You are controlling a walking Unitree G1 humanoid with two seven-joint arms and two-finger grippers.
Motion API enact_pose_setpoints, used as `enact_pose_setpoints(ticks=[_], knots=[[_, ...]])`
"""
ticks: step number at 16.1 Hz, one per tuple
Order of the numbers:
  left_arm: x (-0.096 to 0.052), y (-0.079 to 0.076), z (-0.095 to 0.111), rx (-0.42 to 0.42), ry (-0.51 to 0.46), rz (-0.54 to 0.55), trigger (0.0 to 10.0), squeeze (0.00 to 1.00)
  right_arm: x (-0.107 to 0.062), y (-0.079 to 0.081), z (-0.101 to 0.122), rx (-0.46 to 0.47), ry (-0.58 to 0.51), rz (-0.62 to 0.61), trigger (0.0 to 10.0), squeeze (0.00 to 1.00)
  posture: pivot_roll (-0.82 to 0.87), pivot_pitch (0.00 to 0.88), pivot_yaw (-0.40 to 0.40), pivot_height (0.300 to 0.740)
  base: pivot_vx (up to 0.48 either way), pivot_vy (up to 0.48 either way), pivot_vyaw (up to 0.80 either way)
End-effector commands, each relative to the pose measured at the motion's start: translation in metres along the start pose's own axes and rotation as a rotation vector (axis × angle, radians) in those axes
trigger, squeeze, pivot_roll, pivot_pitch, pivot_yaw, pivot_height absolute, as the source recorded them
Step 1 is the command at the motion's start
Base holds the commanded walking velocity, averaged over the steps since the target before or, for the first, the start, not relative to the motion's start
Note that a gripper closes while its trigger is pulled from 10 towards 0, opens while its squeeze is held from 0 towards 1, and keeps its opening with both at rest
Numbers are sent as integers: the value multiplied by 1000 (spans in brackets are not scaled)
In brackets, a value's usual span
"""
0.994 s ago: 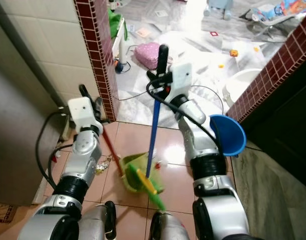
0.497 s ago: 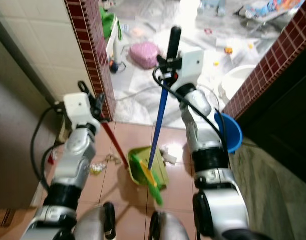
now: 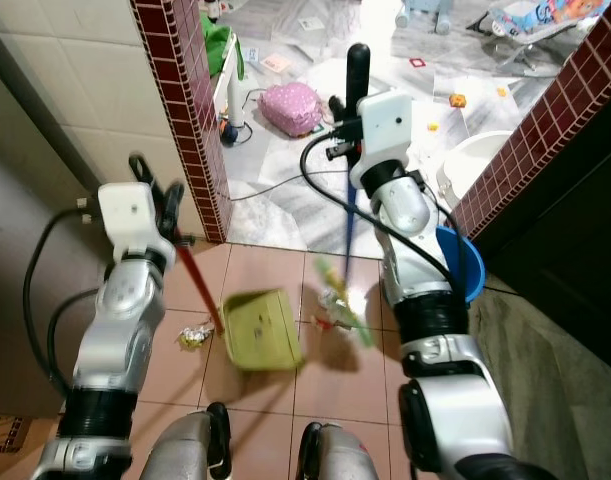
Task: Sweep floor
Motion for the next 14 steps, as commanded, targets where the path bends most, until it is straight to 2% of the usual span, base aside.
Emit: enact_pose_setpoints(ticks=[1,3,4,6,10,14], knots=[[-2,-6,5,-11,-16,-21,10000,0,-2,-3,3,-55,-29,-11,10000,0,-25,148,-56,740,0,0,0],[-4,-3,-4,53,-7,-2,10000,0,-8,-1,-9,-70,2,-8,10000,0,-22,152,-56,740,0,0,0],[-4,-3,-7,60,-7,-18,10000,0,-10,1,-13,-66,15,-7,10000,0,-22,152,-56,740,0,0,0],[0,1,-13,109,-14,44,10000,0,-14,6,-24,-46,51,-4,10000,0,-18,155,-58,740,0,0,0],[9,1,-22,100,-22,123,10000,0,-23,29,-39,9,100,24,10000,0,-8,164,-55,740,0,0,0],[13,10,-40,127,50,219,10000,0,-29,46,-47,76,131,86,10000,0,-8,162,-68,740,0,0,0]])
Point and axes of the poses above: a point about 5 cm out from each wrist's last joint towards the gripper, its own x axis pointing out of the wrist towards the gripper, its own z axis along the axis of the wrist's last joint, y = z × x, the point moved 3 cm from there along x, pointing out of the wrist towards the gripper, and after that the axes turned 12 degrees about -x, right-handed, at the moved point
